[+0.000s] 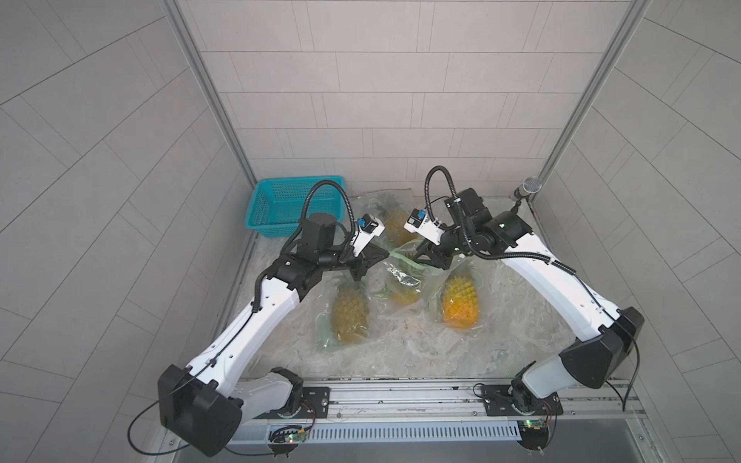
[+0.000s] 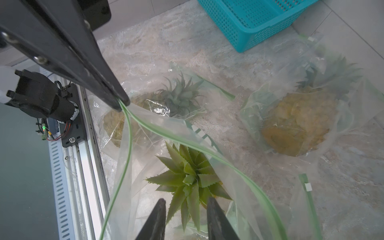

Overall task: Open the zip-top bag and take out the pineapple
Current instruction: Pick up the pineapple from the zipper food storage bag.

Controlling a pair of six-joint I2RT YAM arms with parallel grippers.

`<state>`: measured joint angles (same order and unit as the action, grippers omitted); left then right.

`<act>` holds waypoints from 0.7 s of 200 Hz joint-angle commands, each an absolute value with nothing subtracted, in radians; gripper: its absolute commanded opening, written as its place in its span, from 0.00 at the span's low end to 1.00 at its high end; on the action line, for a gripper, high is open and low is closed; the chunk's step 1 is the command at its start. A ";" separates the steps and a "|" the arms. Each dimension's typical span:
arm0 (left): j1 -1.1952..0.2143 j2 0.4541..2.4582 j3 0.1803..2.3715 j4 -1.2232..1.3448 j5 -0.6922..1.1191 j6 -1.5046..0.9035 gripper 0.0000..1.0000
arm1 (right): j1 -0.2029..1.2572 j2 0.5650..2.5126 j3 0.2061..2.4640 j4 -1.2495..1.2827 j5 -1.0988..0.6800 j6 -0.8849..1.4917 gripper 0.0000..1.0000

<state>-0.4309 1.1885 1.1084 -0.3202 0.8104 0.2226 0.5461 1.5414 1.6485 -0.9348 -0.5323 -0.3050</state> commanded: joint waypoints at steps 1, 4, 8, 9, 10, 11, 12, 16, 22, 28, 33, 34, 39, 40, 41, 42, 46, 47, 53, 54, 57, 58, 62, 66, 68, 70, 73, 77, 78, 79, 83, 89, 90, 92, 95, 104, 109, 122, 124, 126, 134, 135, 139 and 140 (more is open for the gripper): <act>-0.436 1.181 1.128 -0.334 0.812 0.253 0.00 | 0.567 1.570 1.673 -0.958 -0.484 -0.304 0.42; -0.436 1.182 1.128 -0.335 0.810 0.253 0.00 | 0.569 1.574 1.675 -0.958 -0.482 -0.305 0.43; -0.437 1.182 1.128 -0.334 0.809 0.253 0.00 | 0.571 1.579 1.675 -0.958 -0.478 -0.305 0.45; -0.436 1.182 1.128 -0.334 0.809 0.253 0.00 | 0.572 1.579 1.675 -0.958 -0.476 -0.305 0.45; -0.437 1.182 1.128 -0.334 0.809 0.253 0.00 | 0.573 1.580 1.676 -0.957 -0.475 -0.305 0.46; -0.436 1.181 1.128 -0.334 0.809 0.253 0.00 | 0.574 1.581 1.676 -0.956 -0.474 -0.305 0.46; -0.436 1.183 1.128 -0.334 0.809 0.253 0.00 | 0.574 1.582 1.676 -0.956 -0.472 -0.305 0.47; -0.436 1.184 1.128 -0.334 0.807 0.253 0.00 | 0.574 1.586 1.675 -0.954 -0.467 -0.304 0.50; -0.437 1.184 1.129 -0.336 0.808 0.253 0.00 | 0.576 1.588 1.673 -0.948 -0.459 -0.300 0.53; -0.436 1.186 1.128 -0.336 0.806 0.252 0.00 | 0.578 1.592 1.669 -0.942 -0.453 -0.296 0.56; -0.436 1.186 1.128 -0.336 0.804 0.252 0.00 | 0.579 1.594 1.664 -0.936 -0.453 -0.297 0.58; -0.436 1.186 1.128 -0.336 0.804 0.252 0.00 | 0.580 1.594 1.664 -0.936 -0.453 -0.297 0.58; -0.436 1.186 1.128 -0.336 0.804 0.252 0.00 | 0.581 1.595 1.660 -0.929 -0.451 -0.298 0.59; -0.436 1.186 1.128 -0.336 0.803 0.252 0.00 | 0.583 1.596 1.659 -0.929 -0.451 -0.298 0.59; -0.437 1.186 1.128 -0.336 0.803 0.253 0.00 | 0.583 1.596 1.658 -0.928 -0.450 -0.299 0.59; -0.436 1.187 1.128 -0.336 0.803 0.252 0.00 | 0.583 1.597 1.657 -0.927 -0.450 -0.297 0.60; -0.436 1.186 1.127 -0.336 0.802 0.252 0.00 | 0.585 1.599 1.654 -0.921 -0.446 -0.294 0.60; -0.436 1.187 1.127 -0.336 0.803 0.252 0.00 | 0.585 1.600 1.653 -0.921 -0.445 -0.294 0.60; -0.436 1.187 1.128 -0.336 0.801 0.252 0.00 | 0.588 1.604 1.650 -0.915 -0.441 -0.294 0.61; -0.437 1.186 1.129 -0.336 0.801 0.252 0.00 | 0.588 1.604 1.649 -0.914 -0.441 -0.294 0.61; -0.436 1.186 1.128 -0.336 0.800 0.252 0.00 | 0.589 1.606 1.645 -0.911 -0.438 -0.293 0.61; -0.436 1.186 1.128 -0.337 0.800 0.252 0.00 | 0.590 1.607 1.645 -0.909 -0.438 -0.292 0.61; -0.436 1.186 1.128 -0.337 0.798 0.252 0.00 | 0.590 1.609 1.640 -0.902 -0.432 -0.288 0.62; -0.436 1.187 1.128 -0.337 0.797 0.253 0.00 | 0.591 1.610 1.635 -0.894 -0.427 -0.283 0.62; -0.436 1.187 1.127 -0.338 0.795 0.253 0.00 | 0.591 1.612 1.633 -0.889 -0.424 -0.281 0.62; -0.436 1.186 1.127 -0.339 0.794 0.253 0.00 | 0.591 1.612 1.629 -0.884 -0.420 -0.278 0.63; -0.436 1.187 1.127 -0.339 0.792 0.253 0.00 | 0.592 1.613 1.627 -0.879 -0.415 -0.275 0.63; -0.436 1.187 1.126 -0.339 0.789 0.253 0.00 | 0.592 1.616 1.623 -0.870 -0.408 -0.271 0.63; -0.436 1.187 1.126 -0.339 0.788 0.253 0.00 | 0.593 1.617 1.622 -0.867 -0.406 -0.269 0.63; -0.436 1.187 1.127 -0.340 0.788 0.253 0.00 | 0.593 1.617 1.621 -0.864 -0.404 -0.267 0.63; -0.436 1.188 1.127 -0.340 0.786 0.253 0.00 | 0.594 1.619 1.616 -0.857 -0.398 -0.263 0.63; -0.437 1.188 1.126 -0.342 0.785 0.253 0.00 | 0.592 1.623 1.610 -0.843 -0.390 -0.257 0.63; -0.436 1.189 1.126 -0.342 0.785 0.253 0.00 | 0.592 1.624 1.609 -0.841 -0.389 -0.256 0.63; -0.436 1.190 1.126 -0.342 0.784 0.253 0.00 | 0.592 1.625 1.607 -0.838 -0.387 -0.253 0.63; -0.436 1.190 1.127 -0.342 0.784 0.254 0.00 | 0.594 1.628 1.605 -0.834 -0.385 -0.251 0.64; -0.436 1.191 1.127 -0.345 0.785 0.253 0.00 | 0.594 1.635 1.602 -0.829 -0.381 -0.249 0.64; -0.436 1.192 1.128 -0.347 0.782 0.254 0.00 | 0.594 1.642 1.600 -0.827 -0.380 -0.248 0.64; -0.436 1.192 1.129 -0.350 0.778 0.255 0.00 | 0.595 1.657 1.598 -0.828 -0.383 -0.248 0.64; -0.437 1.192 1.129 -0.350 0.778 0.256 0.00 | 0.595 1.660 1.597 -0.829 -0.383 -0.248 0.64; -0.437 1.192 1.129 -0.351 0.778 0.256 0.00 | 0.596 1.663 1.598 -0.828 -0.383 -0.248 0.64; -0.437 1.192 1.130 -0.351 0.776 0.256 0.00 | 0.596 1.671 1.596 -0.829 -0.385 -0.247 0.64; -0.436 1.193 1.130 -0.351 0.776 0.256 0.00 | 0.596 1.673 1.596 -0.828 -0.386 -0.246 0.64; -0.436 1.193 1.128 -0.351 0.776 0.256 0.00 | 0.597 1.677 1.594 -0.827 -0.386 -0.247 0.64; -0.436 1.193 1.128 -0.351 0.775 0.256 0.00 | 0.597 1.678 1.593 -0.827 -0.386 -0.246 0.64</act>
